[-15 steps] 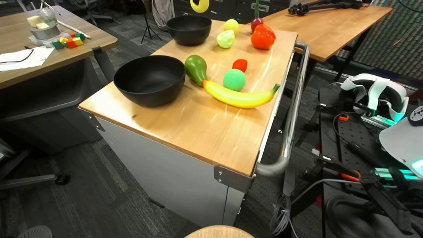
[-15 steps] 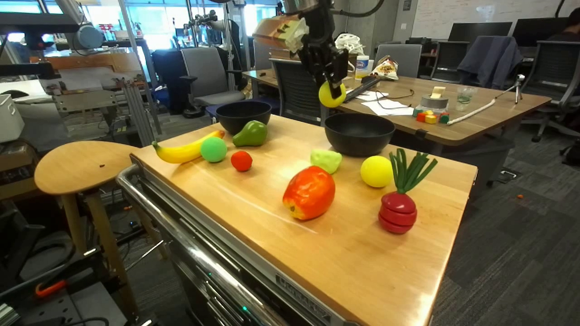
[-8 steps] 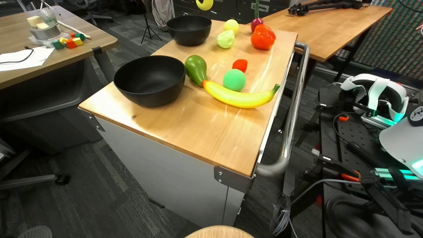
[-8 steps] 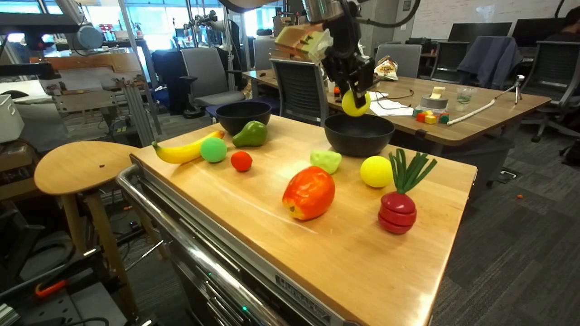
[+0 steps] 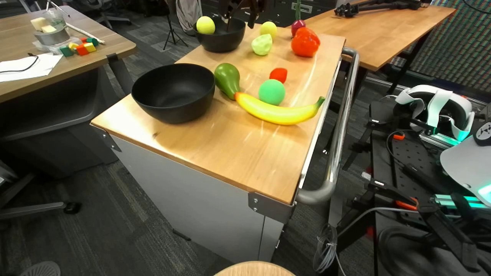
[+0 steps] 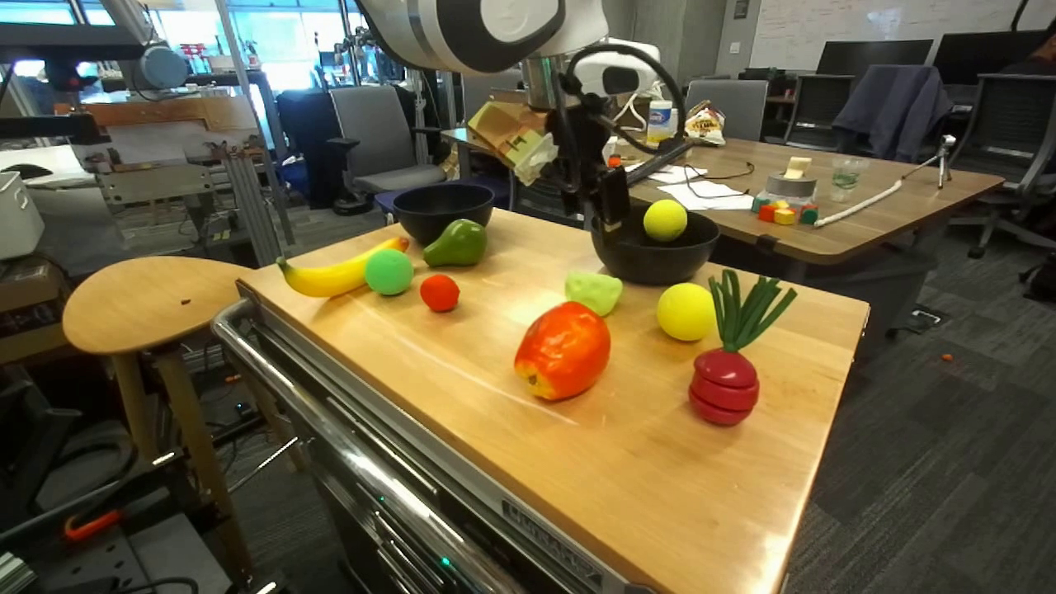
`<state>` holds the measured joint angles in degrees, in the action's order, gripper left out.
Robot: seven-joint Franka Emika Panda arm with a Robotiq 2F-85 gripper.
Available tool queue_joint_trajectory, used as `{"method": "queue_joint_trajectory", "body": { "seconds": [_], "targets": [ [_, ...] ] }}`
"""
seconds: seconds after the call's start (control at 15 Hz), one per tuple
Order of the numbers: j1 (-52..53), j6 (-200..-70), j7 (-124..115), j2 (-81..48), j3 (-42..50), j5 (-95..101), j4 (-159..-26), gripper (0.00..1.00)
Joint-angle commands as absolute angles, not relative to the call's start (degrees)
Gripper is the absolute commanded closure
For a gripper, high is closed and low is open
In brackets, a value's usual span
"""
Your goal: Put the plush fruits in the two black bowls
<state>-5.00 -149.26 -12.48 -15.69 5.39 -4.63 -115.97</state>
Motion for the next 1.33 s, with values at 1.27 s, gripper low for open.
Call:
{"method": "queue_joint_trajectory", "body": {
  "seconds": [1.27],
  "targets": [
    [-2.3,-148.6,11.1,7.1,-1.2,-22.2,-135.3,0.00]
  ]
}}
